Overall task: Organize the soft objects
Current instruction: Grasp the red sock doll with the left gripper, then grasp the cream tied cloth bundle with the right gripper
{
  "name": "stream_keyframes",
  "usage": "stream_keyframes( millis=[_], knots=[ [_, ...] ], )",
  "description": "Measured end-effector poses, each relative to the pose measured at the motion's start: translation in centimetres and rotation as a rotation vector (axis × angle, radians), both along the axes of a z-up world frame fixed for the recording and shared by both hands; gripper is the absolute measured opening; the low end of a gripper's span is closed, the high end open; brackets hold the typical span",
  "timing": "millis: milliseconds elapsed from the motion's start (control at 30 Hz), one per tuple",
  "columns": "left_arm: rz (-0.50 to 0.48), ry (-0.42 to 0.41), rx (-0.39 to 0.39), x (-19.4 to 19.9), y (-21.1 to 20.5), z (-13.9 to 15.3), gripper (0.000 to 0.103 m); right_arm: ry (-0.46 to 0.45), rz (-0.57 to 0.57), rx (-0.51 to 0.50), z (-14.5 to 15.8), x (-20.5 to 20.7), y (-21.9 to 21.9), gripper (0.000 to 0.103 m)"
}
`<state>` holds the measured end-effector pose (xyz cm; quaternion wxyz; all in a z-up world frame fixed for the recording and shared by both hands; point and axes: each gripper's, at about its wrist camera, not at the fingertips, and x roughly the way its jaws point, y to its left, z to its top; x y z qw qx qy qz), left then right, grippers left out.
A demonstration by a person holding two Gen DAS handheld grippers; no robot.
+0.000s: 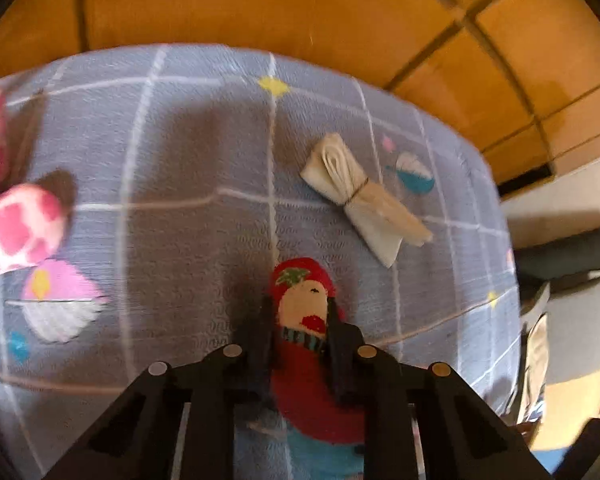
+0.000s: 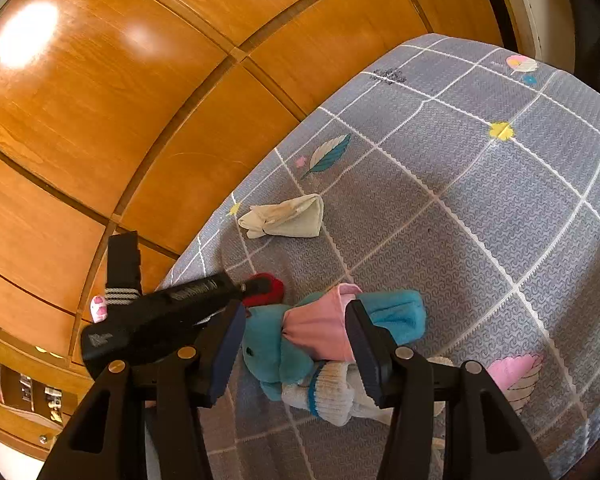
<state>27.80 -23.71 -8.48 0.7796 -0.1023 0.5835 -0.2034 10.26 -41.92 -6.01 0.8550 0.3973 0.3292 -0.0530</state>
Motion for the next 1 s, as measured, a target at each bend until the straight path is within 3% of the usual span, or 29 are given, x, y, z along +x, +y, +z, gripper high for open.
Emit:
stream_keyframes(
  millis=[200,500,667,867,1000],
  knots=[
    [-0.029,-0.193,0.061,-4.5,5.1,3.4,0.022,0.010,-0.017,-0.012,0.0,-0.1,-0.1,0.052],
    [-0.106,-0.355,0.301,-13.1,10.4,-1.2,0.024,0.033,-0.017,-0.048,-0.1,0.0,0.2,0.052],
    [-0.126,-0.490,0.305,-15.1,10.7,-2.5,0.027,0.046,-0.015,-0.104,0.1,0.2,0.7,0.052],
    [-0.106,-0.488,0.230,-14.6,11.5,-3.0,0.027,0.073,-0.006,-0.172,0.2,0.4,1.2,0.052],
    [-0.096,-0.479,0.181,-14.8,12.0,-2.9,0.027,0.109,0.087,-0.238,0.6,2.1,2.5,0.052]
  ],
)
